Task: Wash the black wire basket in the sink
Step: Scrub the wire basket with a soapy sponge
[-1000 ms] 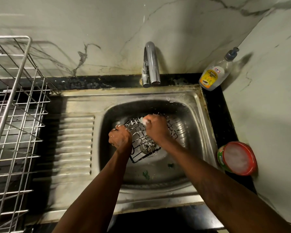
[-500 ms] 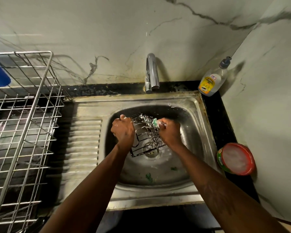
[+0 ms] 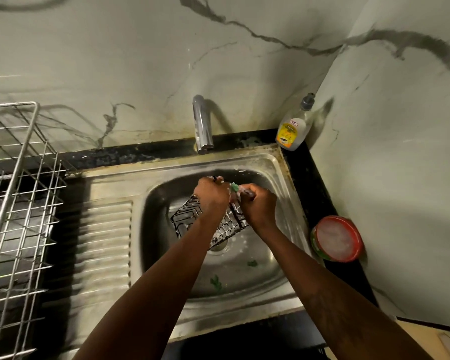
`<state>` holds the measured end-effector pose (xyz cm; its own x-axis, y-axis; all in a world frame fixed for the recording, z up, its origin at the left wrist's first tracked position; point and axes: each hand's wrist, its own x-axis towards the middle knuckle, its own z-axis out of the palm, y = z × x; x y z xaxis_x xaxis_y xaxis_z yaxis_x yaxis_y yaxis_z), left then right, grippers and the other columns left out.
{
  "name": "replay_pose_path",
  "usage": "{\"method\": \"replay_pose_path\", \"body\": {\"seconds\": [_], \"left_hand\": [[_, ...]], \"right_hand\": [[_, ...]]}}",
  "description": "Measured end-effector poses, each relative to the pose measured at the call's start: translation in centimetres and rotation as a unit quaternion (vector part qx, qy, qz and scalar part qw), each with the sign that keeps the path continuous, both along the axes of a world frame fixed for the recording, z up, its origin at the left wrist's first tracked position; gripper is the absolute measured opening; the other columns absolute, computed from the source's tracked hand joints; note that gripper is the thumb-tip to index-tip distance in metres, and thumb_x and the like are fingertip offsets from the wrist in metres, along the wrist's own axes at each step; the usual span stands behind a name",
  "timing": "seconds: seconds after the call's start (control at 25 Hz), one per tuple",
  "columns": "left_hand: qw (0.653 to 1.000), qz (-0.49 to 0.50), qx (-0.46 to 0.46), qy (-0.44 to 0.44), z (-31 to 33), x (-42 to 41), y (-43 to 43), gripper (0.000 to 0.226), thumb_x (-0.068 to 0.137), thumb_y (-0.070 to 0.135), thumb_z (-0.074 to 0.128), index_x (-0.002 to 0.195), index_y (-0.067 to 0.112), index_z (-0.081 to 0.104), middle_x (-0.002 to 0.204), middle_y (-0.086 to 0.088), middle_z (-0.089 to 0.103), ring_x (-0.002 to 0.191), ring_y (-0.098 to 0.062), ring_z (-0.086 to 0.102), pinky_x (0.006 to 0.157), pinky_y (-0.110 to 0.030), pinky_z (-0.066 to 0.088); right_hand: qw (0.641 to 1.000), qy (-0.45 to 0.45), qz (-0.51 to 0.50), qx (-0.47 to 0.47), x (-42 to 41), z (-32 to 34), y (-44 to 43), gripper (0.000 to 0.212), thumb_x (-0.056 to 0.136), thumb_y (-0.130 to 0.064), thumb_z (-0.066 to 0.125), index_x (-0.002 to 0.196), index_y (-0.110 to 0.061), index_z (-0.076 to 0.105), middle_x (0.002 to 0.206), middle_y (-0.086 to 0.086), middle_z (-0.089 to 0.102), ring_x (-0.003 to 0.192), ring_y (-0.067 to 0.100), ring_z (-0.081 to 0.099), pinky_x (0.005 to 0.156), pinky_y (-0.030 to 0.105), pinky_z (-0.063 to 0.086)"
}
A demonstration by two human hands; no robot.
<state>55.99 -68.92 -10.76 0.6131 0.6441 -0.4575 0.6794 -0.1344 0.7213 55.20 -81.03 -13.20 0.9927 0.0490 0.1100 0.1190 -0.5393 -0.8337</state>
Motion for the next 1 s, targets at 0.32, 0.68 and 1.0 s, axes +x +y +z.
{"method": "replay_pose_path", "body": {"seconds": [0.32, 0.68, 1.0], "left_hand": [[0.954, -0.012, -0.297, -0.027, -4.1, 2.9, -4.0, 0.033, 0.084, 0.013, 0.066, 0.113, -0.001, 0.067, 0.098, -0.009, 0.072, 0.082, -0.021, 0.07, 0.078, -0.037, 0.062], [0.954, -0.042, -0.296, 0.008, -7.9, 4.9, -6.9, 0.016, 0.094, 0.013, 0.065, 0.108, 0.006, 0.068, 0.093, -0.006, 0.069, 0.088, -0.023, 0.067, 0.082, -0.038, 0.059], [0.966, -0.214, -0.103, 0.098, -9.0, 6.5, -7.0, 0.035, 0.087, 0.039, 0.07, 0.099, 0.006, 0.07, 0.097, -0.01, 0.071, 0.092, -0.024, 0.067, 0.084, -0.034, 0.057]], "right_hand": [[0.996, 0.032, -0.023, -0.081, 1.4, -1.8, -3.2, 0.016, 0.088, -0.014, 0.067, 0.073, -0.018, 0.07, 0.062, -0.008, 0.062, 0.054, 0.007, 0.055, 0.048, 0.015, 0.037], [0.985, 0.11, -0.066, -0.114, 2.9, -2.1, -4.1, 0.01, 0.088, -0.01, 0.07, 0.079, -0.009, 0.07, 0.063, -0.009, 0.054, 0.062, 0.01, 0.057, 0.049, 0.005, 0.039], [0.973, 0.122, -0.076, -0.183, 3.5, -3.6, -3.8, 0.015, 0.093, -0.011, 0.056, 0.082, -0.011, 0.066, 0.076, -0.001, 0.061, 0.071, 0.015, 0.058, 0.052, 0.017, 0.03]]}}
